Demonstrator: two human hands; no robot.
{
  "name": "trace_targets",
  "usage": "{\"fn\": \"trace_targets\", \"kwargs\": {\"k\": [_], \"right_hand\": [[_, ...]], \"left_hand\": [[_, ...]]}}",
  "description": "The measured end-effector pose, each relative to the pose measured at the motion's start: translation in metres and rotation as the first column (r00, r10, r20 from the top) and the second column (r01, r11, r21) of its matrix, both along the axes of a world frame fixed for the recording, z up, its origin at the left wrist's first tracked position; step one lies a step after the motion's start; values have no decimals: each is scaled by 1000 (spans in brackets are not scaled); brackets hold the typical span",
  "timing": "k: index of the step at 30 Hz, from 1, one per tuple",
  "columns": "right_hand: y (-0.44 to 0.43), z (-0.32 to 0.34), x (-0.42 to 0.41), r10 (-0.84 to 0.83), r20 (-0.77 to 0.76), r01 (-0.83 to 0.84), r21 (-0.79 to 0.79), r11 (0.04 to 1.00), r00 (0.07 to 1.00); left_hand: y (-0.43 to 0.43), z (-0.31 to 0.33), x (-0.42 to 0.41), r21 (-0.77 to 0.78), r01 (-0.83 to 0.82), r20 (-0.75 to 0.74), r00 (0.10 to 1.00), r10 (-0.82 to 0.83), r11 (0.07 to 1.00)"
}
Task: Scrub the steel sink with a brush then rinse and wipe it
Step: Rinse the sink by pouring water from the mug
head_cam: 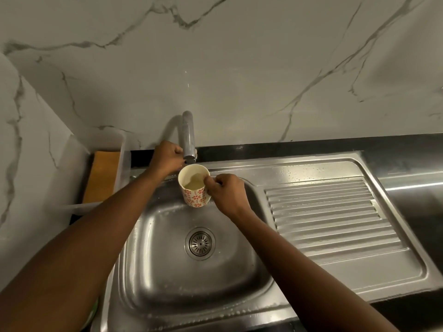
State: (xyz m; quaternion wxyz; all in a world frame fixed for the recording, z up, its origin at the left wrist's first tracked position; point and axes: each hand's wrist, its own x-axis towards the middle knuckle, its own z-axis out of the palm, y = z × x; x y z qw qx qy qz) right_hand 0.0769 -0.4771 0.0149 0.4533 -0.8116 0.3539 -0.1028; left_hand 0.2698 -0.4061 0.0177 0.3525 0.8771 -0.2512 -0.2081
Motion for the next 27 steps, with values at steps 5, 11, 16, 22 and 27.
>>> {"fn": "trace_targets", "kwargs": {"k": [5, 11, 16, 22, 27], "right_hand": [[3, -2, 1, -26, 23, 25, 5, 1000, 999], [8, 0, 1, -43, 24, 43, 3, 999, 999], [10, 4, -3, -42, 25, 42, -12, 999, 999], [14, 11, -9, -36, 37, 36, 8, 999, 999], [18, 23, -12, -50, 49, 50, 0, 999, 998]], "left_hand": [[5, -11, -1, -78, -151, -185, 974, 135, 985], [13, -34, -2, -116, -406, -480, 822, 307, 906], [30, -41, 3, -144, -424, -415, 846, 334, 894], [74, -17, -36, -273, -427, -357, 877, 322, 862], [102, 9, -71, -373, -413, -379, 885, 270, 831]]}}
